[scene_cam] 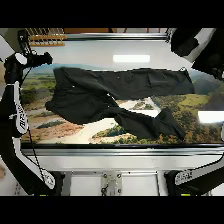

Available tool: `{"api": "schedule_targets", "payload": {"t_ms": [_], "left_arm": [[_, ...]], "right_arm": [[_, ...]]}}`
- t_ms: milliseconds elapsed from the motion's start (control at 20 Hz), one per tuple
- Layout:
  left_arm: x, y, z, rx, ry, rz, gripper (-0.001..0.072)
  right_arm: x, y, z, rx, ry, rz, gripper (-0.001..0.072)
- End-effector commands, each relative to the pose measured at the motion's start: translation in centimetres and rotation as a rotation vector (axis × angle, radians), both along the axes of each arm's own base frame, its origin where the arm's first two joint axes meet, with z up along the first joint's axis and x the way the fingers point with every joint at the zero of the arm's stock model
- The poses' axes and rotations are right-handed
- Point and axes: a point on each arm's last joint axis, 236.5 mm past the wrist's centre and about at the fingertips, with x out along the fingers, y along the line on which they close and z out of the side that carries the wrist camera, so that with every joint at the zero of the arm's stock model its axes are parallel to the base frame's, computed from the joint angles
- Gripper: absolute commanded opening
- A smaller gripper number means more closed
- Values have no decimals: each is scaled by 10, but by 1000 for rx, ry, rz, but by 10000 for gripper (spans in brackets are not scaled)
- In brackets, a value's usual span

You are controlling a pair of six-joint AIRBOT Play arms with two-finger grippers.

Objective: Fold the clothes and pants, and hang the long-sleeved shirts on hangers.

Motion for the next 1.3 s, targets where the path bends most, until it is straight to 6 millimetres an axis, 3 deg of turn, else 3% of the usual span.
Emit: {"api": "schedule_targets", "payload": {"t_ms": [0, 150, 300, 500, 700, 950, 1250], "left_arm": [[-22, 17, 0, -89, 81, 68, 569], [-71, 27, -9, -125, 272, 53, 570], [-134, 41, -29, -199, 505, 68, 569], [-208, 57, -68, -323, 641, 227, 569], [-271, 41, -120, -443, 658, 371, 569], [-272, 3, -145, -647, 515, 389, 569], [-268, -10, -169, -740, 515, 407, 568]], "right_arm": [[-19, 0, 20, 7, 43, 9, 657], [-50, 24, 24, -112, 230, 172, 653], [-91, 61, 29, -196, 387, 351, 653], [-151, 104, 34, -148, 398, 396, 652], [-200, 145, 18, -60, 385, 423, 652], [-215, 169, 6, 23, 378, 451, 651], [-218, 176, 4, 39, 390, 470, 650]]}}
